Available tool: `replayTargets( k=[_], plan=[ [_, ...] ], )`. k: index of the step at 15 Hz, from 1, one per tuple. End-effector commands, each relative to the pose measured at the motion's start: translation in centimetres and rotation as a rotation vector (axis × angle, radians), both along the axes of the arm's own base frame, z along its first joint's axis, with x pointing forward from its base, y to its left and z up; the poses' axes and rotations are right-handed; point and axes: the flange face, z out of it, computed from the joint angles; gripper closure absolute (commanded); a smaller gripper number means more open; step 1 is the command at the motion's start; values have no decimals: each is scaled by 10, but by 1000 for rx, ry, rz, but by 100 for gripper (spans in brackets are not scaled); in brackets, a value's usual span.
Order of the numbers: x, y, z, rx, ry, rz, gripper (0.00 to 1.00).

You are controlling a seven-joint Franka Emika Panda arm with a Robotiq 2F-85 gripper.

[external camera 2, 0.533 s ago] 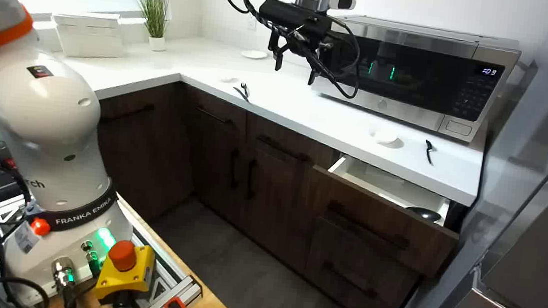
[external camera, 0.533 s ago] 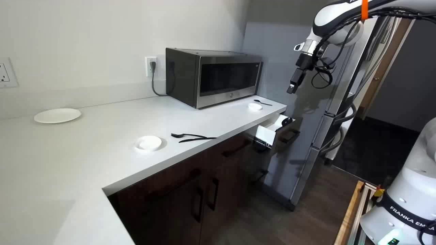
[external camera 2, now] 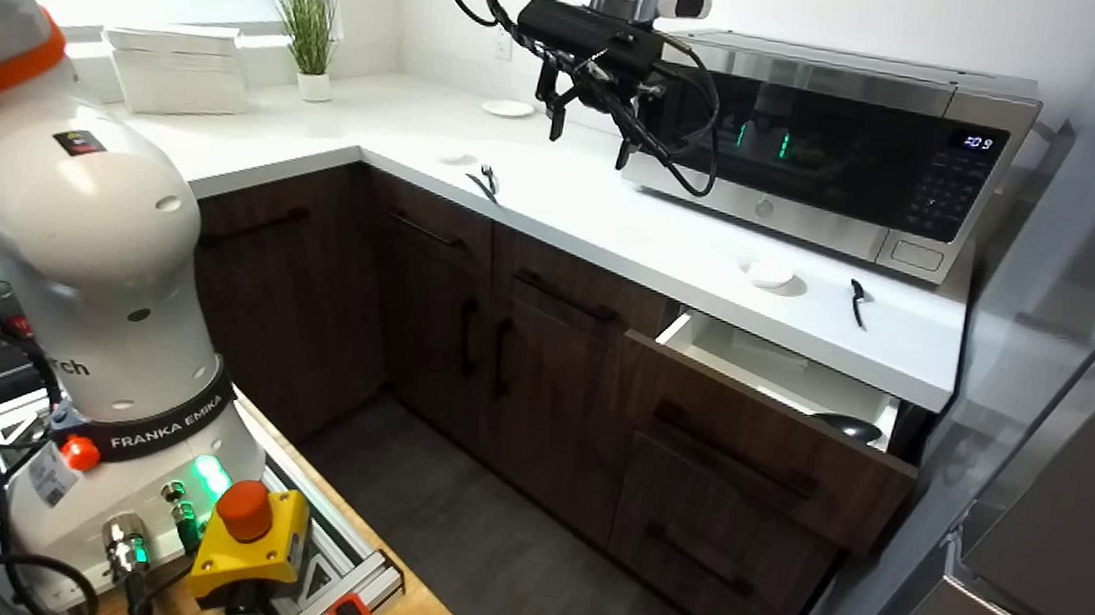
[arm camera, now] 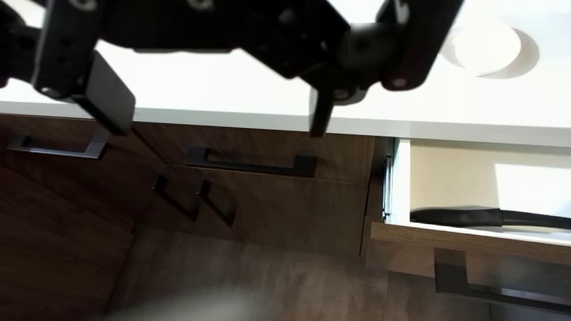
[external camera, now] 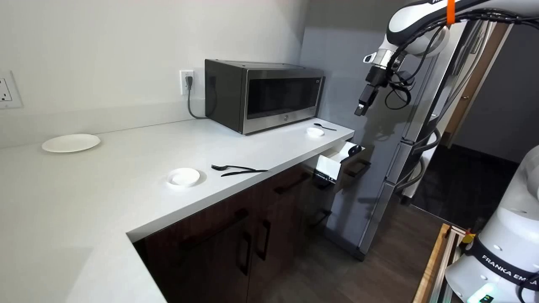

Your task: Open the top drawer then remove the spoon inside

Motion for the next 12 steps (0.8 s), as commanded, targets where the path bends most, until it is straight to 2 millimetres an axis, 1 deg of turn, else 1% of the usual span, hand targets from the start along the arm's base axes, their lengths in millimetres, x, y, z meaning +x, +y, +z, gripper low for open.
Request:
replayTargets(
  k=[1, 2, 3, 4, 7, 12],
  plan=[
    [0, 0, 0, 0, 1, 0, 0],
    [0, 0, 0, 0, 1, 0, 0],
    [6, -5, -2, -19, -10, -68, 0],
    [13, -15, -7, -19, -8, -163, 0],
    [25, -44, -21, -29, 2, -322, 0],
    [45, -90, -64, -62, 47, -587, 0]
  ],
)
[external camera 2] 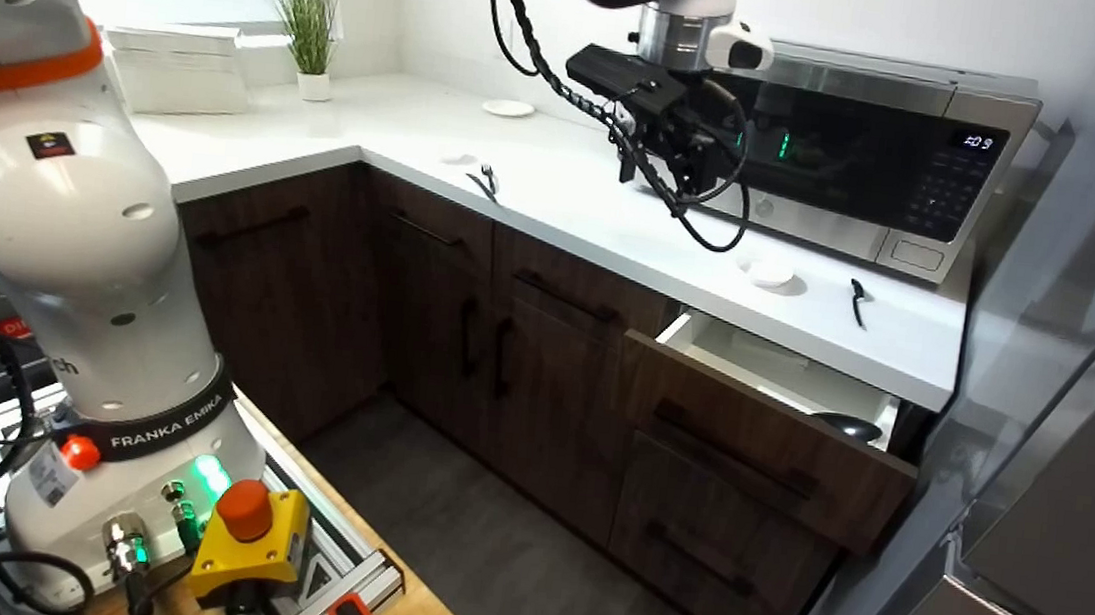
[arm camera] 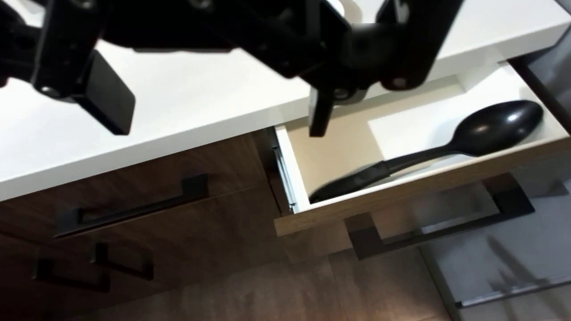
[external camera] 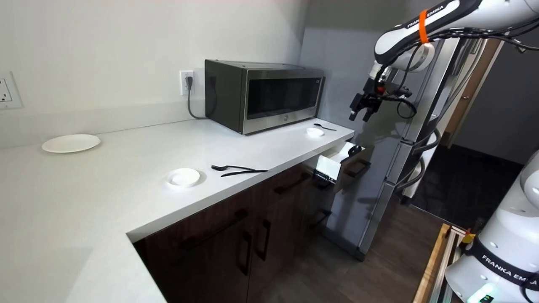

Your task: Open the top drawer then remove the spoon inside

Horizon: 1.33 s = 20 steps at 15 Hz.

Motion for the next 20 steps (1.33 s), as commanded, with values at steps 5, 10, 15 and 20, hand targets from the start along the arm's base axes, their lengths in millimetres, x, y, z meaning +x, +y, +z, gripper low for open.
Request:
replayTargets(
  k=[5, 10, 15, 20],
  plan=[
    [11, -78, -61, 1, 99, -408, 0],
    [13, -79, -60, -34, 75, -435, 0],
    [36, -102, -95, -70, 69, -749, 0],
    [44, -121, -146, -114, 69, -1011, 0]
  ],
)
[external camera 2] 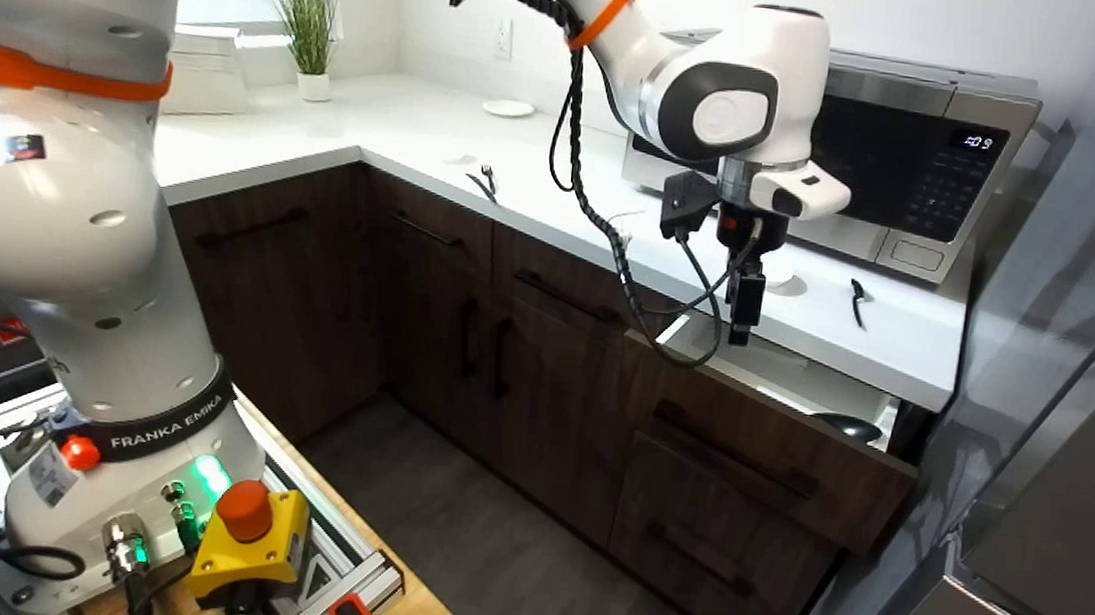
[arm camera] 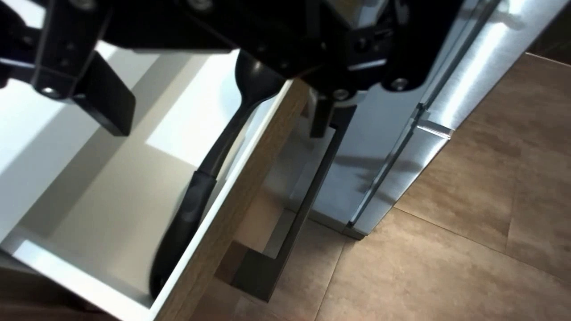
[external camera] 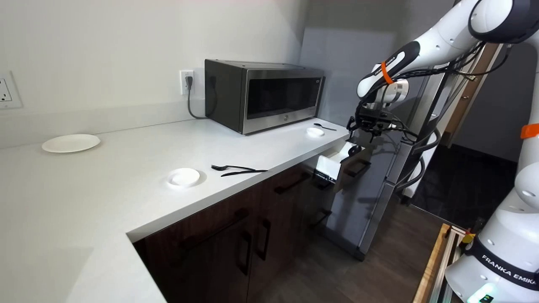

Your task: Open the top drawer then remove the spoon inside

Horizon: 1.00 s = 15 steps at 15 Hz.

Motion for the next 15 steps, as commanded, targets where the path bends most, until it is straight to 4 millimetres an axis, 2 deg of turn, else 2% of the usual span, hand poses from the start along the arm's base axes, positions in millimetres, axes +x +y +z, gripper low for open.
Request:
replayTargets(
  k=[1, 7, 12, 15],
  plan=[
    [7, -18, -35, -48, 19, -190, 0],
    [4, -33, -64, -128, 82, -494, 0],
    [3, -27, -95, -203, 161, -720, 0],
    [5, -23, -96, -228, 221, -844, 0]
  ],
)
